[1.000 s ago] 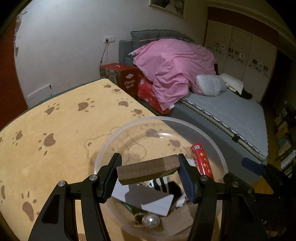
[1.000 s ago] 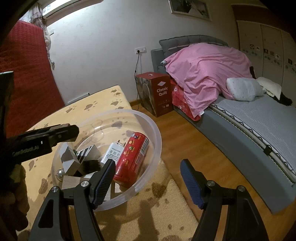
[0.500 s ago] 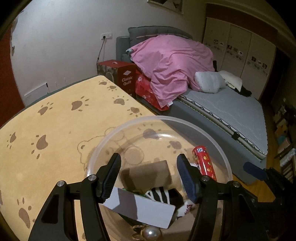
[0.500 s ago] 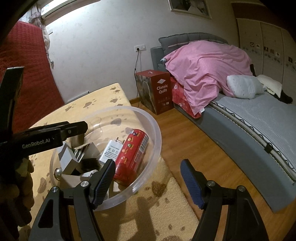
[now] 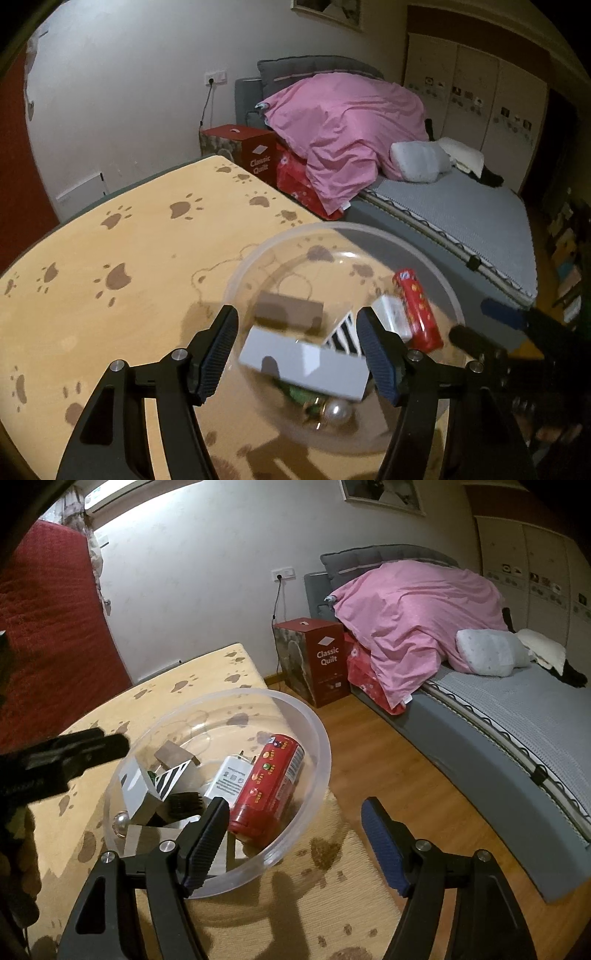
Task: Organize rigid objects
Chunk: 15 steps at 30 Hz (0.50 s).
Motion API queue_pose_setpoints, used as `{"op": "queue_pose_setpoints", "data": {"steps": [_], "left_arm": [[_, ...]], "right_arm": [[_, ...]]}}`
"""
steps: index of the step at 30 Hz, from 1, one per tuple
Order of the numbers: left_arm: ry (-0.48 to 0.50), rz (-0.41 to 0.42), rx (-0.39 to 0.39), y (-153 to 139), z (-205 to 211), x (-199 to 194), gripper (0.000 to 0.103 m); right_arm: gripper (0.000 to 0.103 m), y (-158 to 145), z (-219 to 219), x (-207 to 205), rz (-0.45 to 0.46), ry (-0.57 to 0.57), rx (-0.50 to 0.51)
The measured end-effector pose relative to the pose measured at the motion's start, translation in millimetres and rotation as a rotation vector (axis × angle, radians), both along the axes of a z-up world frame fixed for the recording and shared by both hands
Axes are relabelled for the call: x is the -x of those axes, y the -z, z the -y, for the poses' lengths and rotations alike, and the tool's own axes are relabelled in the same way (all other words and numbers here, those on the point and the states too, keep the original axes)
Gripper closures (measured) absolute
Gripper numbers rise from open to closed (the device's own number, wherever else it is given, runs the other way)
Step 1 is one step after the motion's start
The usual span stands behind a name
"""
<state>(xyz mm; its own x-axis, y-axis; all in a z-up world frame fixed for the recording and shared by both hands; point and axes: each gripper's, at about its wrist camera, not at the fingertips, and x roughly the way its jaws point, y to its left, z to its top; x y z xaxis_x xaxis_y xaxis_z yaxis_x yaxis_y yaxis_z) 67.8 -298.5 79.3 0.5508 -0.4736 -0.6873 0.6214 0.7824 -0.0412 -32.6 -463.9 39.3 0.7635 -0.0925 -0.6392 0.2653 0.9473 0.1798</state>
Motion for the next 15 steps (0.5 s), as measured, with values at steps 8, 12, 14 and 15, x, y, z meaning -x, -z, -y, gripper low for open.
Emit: {"op": "queue_pose_setpoints", "data": {"steps": [8,12,14,15], "left_arm": [[-0.005,-0.007,-0.044,9,-21,22,0.036],[-0.022,-0.015,-0.070,18,-29,22,0.036],[-0.039,-0.026,-0.079,23,-31,19,0.036],[-0.044,-0.031,-0.077,26,-32,17,0.036]], "right_arm": [[0.023,-2,-6,0,0.000,-0.019,0.005],[0.022,-3,-8,1,0.003,-0.021,0.007],[0.022,-3,-10,1,0.004,-0.026,0.008],[0.022,-4,-11,1,0.005,-0.030,0.011]]}}
